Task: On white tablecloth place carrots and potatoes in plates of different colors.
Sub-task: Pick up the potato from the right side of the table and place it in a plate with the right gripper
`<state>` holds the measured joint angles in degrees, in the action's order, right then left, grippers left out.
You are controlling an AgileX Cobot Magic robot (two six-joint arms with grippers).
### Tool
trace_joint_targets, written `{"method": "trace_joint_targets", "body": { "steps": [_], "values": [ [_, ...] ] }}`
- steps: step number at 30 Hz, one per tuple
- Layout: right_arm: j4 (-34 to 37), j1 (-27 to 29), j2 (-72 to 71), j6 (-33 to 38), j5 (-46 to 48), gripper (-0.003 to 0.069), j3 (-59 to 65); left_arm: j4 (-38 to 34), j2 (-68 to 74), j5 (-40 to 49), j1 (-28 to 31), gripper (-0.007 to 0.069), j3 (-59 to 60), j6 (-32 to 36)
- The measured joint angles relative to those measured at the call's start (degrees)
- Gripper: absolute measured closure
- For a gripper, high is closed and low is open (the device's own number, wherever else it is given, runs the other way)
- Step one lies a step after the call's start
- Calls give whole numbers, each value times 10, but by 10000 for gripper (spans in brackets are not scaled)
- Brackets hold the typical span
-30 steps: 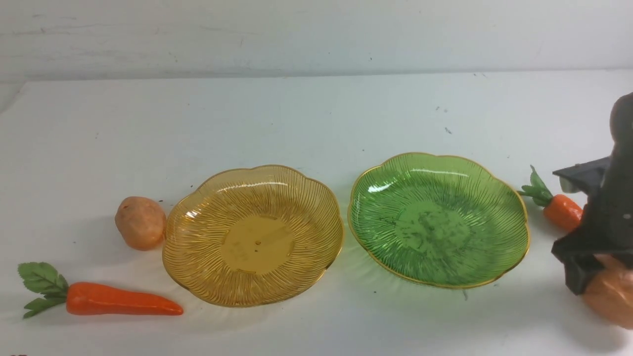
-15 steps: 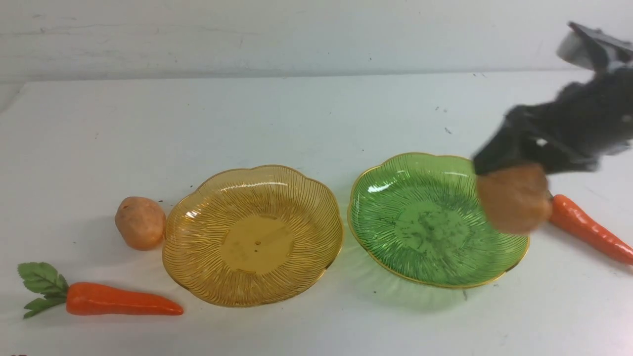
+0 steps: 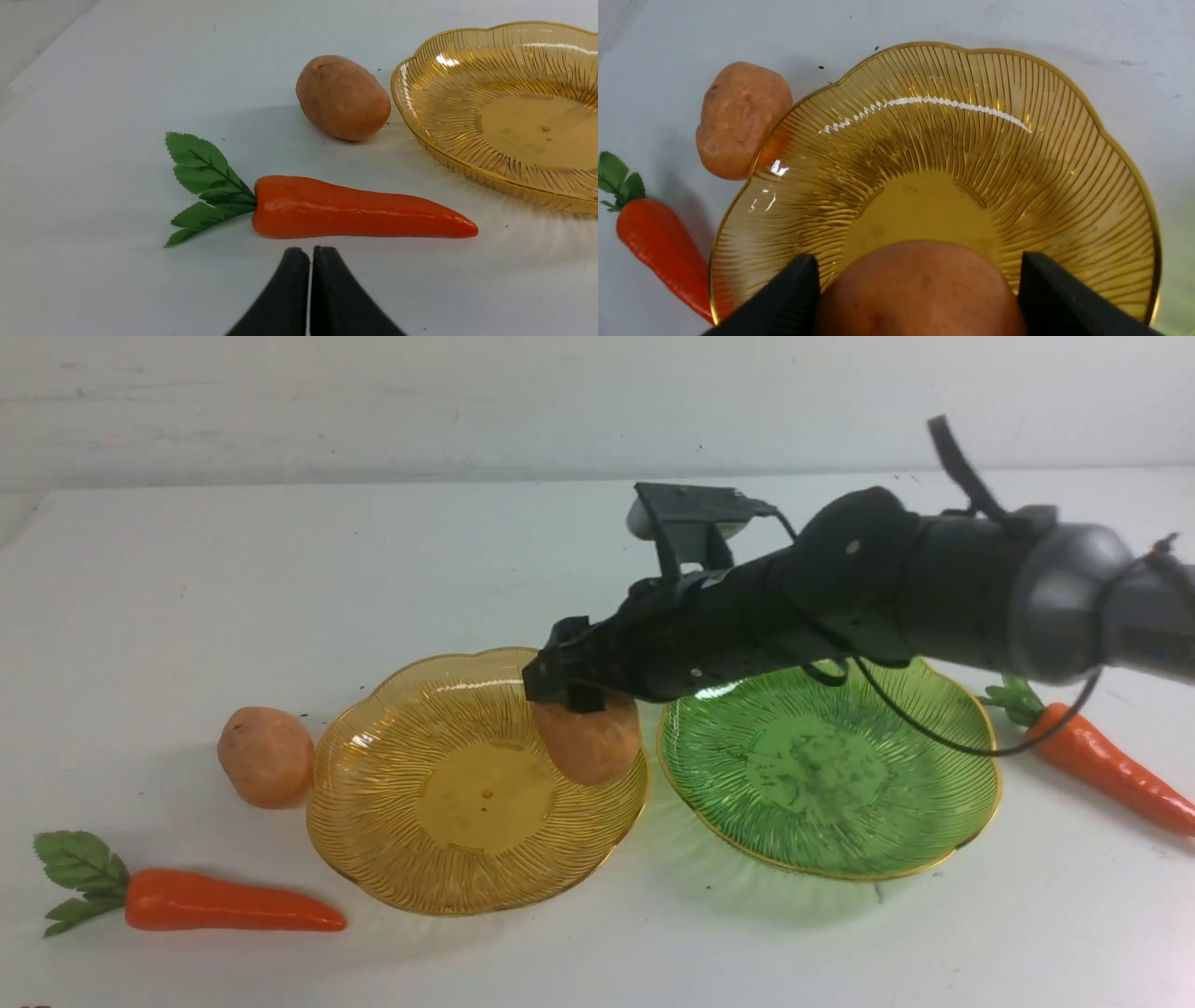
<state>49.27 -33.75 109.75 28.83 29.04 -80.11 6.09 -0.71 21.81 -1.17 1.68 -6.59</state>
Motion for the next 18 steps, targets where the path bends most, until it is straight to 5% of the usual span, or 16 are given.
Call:
{"method": "trace_joint_targets", "body": {
  "steps": [5,7,11,15,18],
  "values": [
    [1,-6,52,1,9,138,-52,0,0,0,0,628,0,0],
    [-3,-6,60,1,27,57,-74,0,0,0,0,628,0,0],
    [-25,-5,60,1,55,5,-97,0,0,0,0,628,0,0],
    [-58,4,60,-14,117,1,-127,0,0,0,0,628,0,0],
    [-121,38,60,-82,257,83,-202,0,0,0,0,628,0,0]
  ]
}}
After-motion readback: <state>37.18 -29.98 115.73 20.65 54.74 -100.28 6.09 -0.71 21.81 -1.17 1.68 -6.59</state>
